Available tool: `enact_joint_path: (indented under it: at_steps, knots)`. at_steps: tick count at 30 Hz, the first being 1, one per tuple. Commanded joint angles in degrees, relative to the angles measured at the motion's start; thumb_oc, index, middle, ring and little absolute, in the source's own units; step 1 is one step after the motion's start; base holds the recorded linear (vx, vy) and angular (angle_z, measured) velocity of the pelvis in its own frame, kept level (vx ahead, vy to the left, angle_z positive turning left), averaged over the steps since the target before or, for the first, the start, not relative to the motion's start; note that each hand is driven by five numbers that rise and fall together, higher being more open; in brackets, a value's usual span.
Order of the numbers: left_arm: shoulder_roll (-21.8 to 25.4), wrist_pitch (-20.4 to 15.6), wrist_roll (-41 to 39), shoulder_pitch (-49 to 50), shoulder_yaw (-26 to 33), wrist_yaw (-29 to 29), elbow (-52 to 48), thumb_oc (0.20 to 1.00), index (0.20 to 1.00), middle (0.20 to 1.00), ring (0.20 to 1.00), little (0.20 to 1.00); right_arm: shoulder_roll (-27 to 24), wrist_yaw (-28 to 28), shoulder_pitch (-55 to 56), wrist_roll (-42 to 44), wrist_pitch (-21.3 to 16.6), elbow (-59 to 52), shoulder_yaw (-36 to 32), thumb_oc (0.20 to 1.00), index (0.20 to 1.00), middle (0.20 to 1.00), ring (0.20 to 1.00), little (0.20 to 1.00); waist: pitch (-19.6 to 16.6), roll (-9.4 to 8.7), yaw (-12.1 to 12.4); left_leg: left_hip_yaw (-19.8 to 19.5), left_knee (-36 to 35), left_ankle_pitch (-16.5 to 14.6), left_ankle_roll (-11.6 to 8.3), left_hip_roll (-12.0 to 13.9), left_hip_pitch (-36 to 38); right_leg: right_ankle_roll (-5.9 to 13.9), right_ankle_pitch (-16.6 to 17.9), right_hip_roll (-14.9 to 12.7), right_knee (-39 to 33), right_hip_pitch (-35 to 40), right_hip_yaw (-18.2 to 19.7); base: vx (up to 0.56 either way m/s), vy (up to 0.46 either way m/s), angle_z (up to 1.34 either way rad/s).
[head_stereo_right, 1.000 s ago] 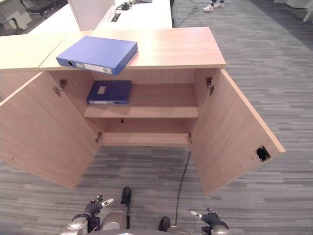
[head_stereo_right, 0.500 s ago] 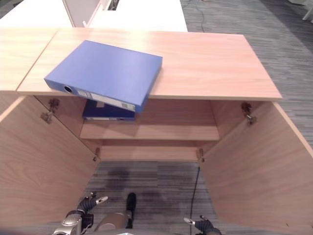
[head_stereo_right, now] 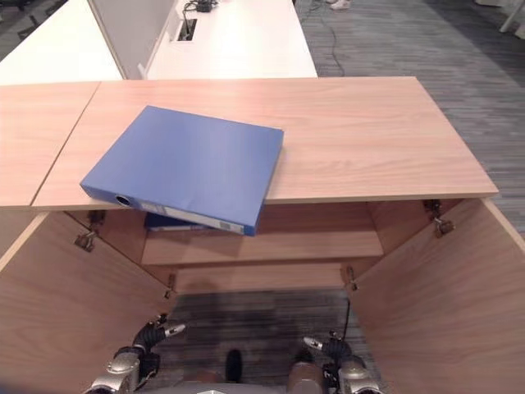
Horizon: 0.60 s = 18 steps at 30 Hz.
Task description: Put the empty folder in the office cabinet
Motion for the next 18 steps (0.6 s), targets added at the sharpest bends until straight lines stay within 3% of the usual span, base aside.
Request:
enact_joint_path:
  at_steps: [1,7,18]
  knots:
    - [0.0,-1.2,1.5,-0.4,0.9,-0.1,-0.1,1.0,1.0,1.0,1.0,1.0,-1.9,-0.3,-0.8,-0.6,-1.1,0.0,0.0,1.0,1.0,1.0,1.0,1.0,0.7,0.64,1.0,4.0,1.1,-1.8,-4.84,3.2,-2.0,-0.12,-1.7,-0.5,-2.2,7.3,1.3,0.1,-0.062,0.02]
    - [-1.1,-1.2,1.6,1.5,1.0,-0.2,0.4,1.0,1.0,1.0,1.0,1.0,-2.1,-0.3,0.4,-1.5,-0.9,1.2,0.1,1.0,1.0,1.0,1.0,1.0,-1.1,0.47,2.1,3.6,0.6,-2.3,-5.96,4.1,-0.3,-0.39,-1.3,-0.5,-7.3,12.4,-1.1,0.05,-0.061,-0.08]
    - [-1.3,-1.8,1.9,1.0,0.6,0.6,-2.4,1.0,1.0,1.0,1.0,1.0,-2.5,-0.2,1.1,-0.9,-1.3,1.6,-0.2,1.0,1.0,1.0,1.0,1.0,-1.8,0.43,2.5,2.0,0.4,-1.0,-7.66,5.3,0.3,-1.5,-1.6,0.6,-10.2,16.1,-2.9,-0.01,-0.065,0.07]
